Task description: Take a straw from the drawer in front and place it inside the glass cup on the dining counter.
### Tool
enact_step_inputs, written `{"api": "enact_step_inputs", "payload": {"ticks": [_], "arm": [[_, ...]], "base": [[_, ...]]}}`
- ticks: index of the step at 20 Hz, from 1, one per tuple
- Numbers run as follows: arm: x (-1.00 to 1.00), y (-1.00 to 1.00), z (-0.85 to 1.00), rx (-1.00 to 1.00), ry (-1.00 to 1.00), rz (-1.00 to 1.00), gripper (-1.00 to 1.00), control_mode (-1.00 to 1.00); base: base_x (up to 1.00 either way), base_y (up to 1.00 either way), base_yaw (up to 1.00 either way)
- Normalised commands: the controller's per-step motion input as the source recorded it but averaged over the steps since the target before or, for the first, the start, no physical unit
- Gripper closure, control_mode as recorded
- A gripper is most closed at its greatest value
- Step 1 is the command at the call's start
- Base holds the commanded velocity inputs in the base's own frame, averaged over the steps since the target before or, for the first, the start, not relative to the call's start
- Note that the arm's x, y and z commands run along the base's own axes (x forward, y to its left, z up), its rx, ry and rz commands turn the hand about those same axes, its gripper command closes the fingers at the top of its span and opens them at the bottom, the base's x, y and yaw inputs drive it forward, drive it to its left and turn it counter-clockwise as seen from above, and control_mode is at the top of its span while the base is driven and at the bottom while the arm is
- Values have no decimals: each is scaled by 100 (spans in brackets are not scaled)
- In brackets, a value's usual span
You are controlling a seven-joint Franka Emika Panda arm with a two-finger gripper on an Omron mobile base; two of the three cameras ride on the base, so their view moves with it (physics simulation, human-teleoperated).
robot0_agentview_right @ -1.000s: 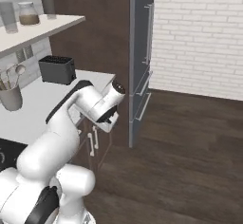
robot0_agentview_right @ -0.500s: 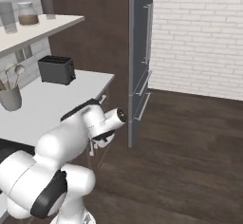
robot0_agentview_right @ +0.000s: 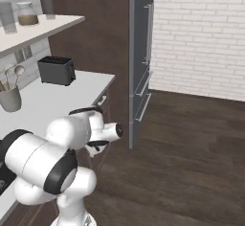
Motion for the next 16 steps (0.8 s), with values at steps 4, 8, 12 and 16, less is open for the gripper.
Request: {"api": "enact_step_inputs", "payload": {"ticks": [4,8,12,16], "arm": [[11,29,-26,18,0,0,-100,-100],[18,36,-25,16,0,0,-100,-100],[25,25,-26,14,0,0,-100,-100],[23,6,-28,12,0,0,-100,-100]], "base": [[0,0,0],[0,0,0],[0,0,0],[0,0,0]]}}
